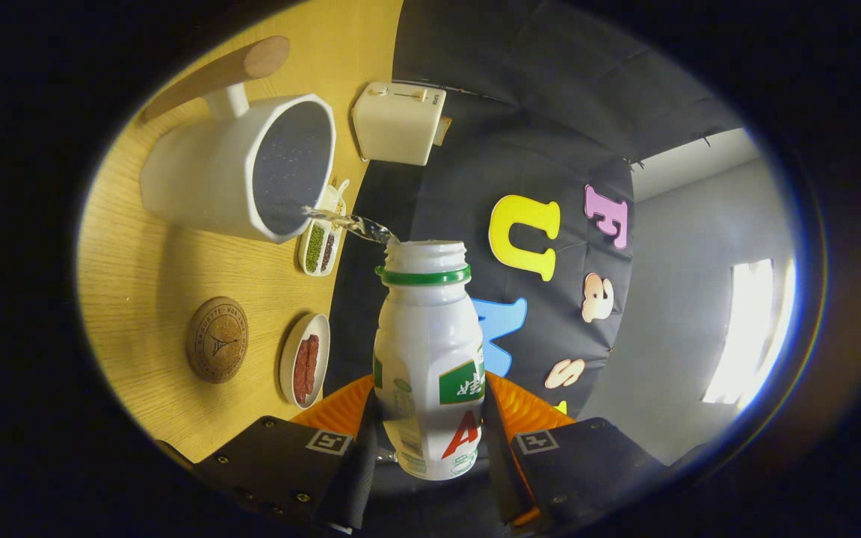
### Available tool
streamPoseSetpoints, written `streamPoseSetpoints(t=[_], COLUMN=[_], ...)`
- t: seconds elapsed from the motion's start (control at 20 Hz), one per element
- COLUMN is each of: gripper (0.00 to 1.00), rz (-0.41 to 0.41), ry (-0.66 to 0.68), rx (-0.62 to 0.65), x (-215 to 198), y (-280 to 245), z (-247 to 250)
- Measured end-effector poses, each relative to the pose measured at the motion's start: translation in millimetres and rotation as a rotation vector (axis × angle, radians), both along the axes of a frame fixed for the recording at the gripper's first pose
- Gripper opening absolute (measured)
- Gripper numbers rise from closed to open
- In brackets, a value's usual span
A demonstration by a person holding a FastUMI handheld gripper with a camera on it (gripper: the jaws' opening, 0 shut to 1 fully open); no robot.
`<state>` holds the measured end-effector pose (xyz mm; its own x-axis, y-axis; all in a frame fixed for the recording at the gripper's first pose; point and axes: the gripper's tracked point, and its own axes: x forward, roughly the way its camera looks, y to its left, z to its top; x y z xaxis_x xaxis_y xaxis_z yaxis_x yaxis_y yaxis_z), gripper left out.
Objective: Take the bottle from table, then pour the juice into the cup, finally place the bottle on the coaster
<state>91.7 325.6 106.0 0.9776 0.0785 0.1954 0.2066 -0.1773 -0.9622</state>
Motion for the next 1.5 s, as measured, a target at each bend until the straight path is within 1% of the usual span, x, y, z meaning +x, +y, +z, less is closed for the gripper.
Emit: streamPoseSetpoints(t=[0.9, 1.5], gripper=[0.65, 0.65], rz=[0.029, 0.065], ry=[-0.053, -0.113], rx=[-0.095, -0.203], x=[0.6, -4.2], y=[8.1, 22.2], z=[14.5, 24.5])
